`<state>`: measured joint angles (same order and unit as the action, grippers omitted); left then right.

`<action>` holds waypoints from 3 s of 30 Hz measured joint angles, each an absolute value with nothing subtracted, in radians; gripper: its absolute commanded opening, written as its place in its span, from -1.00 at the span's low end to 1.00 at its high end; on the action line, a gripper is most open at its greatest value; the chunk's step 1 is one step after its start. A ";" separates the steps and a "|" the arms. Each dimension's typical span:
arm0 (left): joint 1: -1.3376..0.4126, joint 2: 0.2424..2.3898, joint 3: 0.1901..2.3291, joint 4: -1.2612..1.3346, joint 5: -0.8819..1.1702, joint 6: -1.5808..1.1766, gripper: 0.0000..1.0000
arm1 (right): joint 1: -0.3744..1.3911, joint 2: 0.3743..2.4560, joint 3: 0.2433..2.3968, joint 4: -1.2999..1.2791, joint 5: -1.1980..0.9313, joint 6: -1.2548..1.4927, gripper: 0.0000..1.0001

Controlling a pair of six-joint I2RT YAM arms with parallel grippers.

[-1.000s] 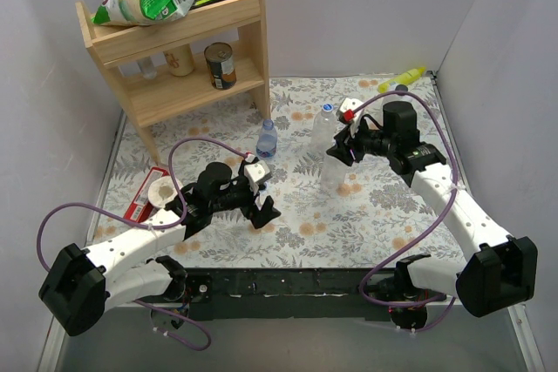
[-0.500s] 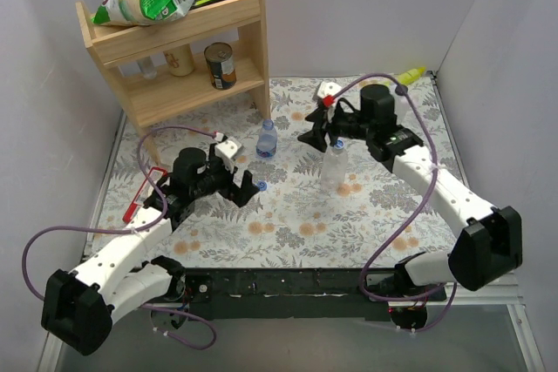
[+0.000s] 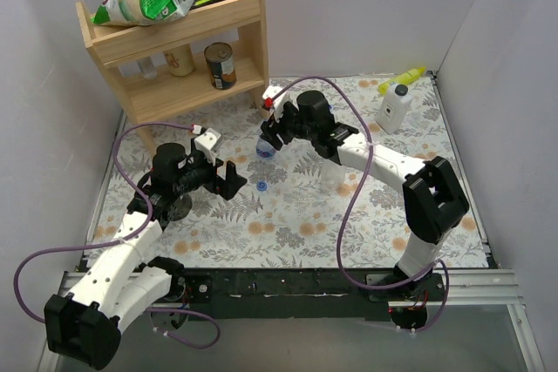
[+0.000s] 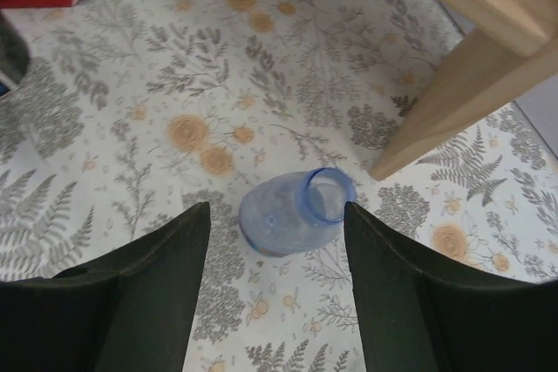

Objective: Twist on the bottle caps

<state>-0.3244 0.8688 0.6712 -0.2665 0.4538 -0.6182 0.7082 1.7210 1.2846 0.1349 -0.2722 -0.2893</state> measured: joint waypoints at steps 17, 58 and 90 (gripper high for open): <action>-0.316 0.876 0.645 -0.235 0.580 -0.604 0.96 | 0.720 1.860 1.340 0.214 -0.167 -0.230 -0.60; -0.302 1.533 1.051 -0.458 0.027 0.032 0.96 | 0.733 1.279 1.260 0.100 -0.305 -0.190 0.35; -0.278 1.885 1.262 -0.514 -0.381 0.157 0.96 | 0.662 1.177 1.095 0.054 -0.306 -0.152 0.36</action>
